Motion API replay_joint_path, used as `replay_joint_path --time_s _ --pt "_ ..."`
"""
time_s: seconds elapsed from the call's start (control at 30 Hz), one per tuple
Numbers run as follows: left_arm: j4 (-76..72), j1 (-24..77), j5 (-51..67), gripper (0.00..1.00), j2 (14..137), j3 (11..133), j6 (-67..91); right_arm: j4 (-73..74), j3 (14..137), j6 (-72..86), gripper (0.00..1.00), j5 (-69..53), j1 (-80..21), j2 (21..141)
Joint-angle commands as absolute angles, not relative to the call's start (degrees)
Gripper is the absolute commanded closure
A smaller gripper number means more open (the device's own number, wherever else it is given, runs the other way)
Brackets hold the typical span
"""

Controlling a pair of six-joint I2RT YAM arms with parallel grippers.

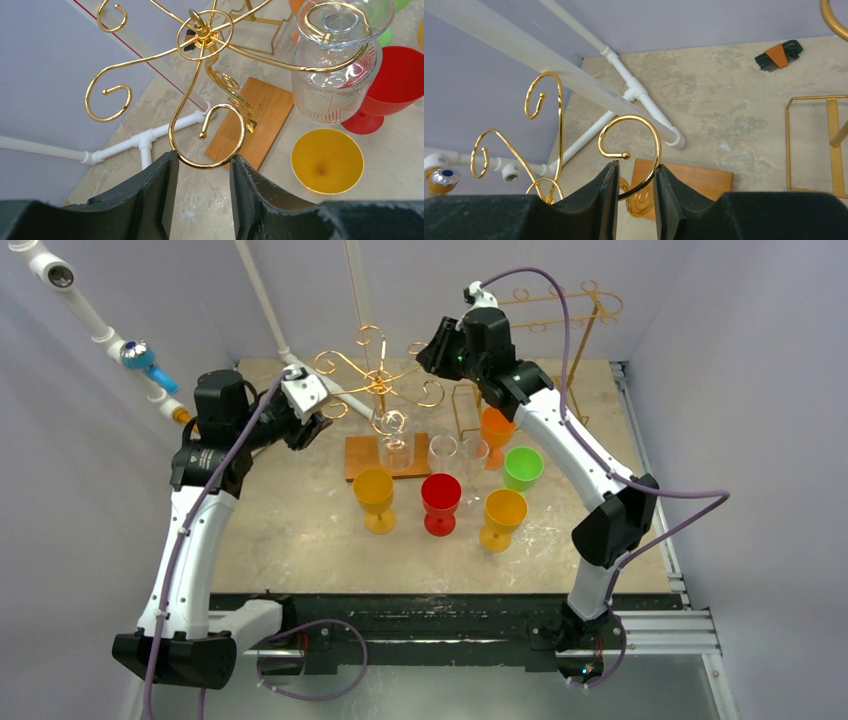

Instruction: Place the wine glass upside down on the wine glass rack

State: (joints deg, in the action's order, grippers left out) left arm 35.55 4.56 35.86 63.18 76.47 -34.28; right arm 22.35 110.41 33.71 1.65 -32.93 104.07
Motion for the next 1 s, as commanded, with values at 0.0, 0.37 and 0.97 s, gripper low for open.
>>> replay_joint_path --time_s 0.0,0.37,0.97 --pt "31.20 6.31 38.11 0.57 65.67 75.77 -30.95 25.94 114.71 32.91 0.93 -2.79 -34.96 101.05" --pt "28.78 8.32 38.42 0.59 67.95 75.79 -26.85 29.74 110.89 34.01 0.97 -0.88 -34.98 100.04" --pt "27.49 8.85 30.56 0.37 64.20 71.33 -25.11 30.92 110.83 34.70 0.98 -1.27 -35.07 103.51"
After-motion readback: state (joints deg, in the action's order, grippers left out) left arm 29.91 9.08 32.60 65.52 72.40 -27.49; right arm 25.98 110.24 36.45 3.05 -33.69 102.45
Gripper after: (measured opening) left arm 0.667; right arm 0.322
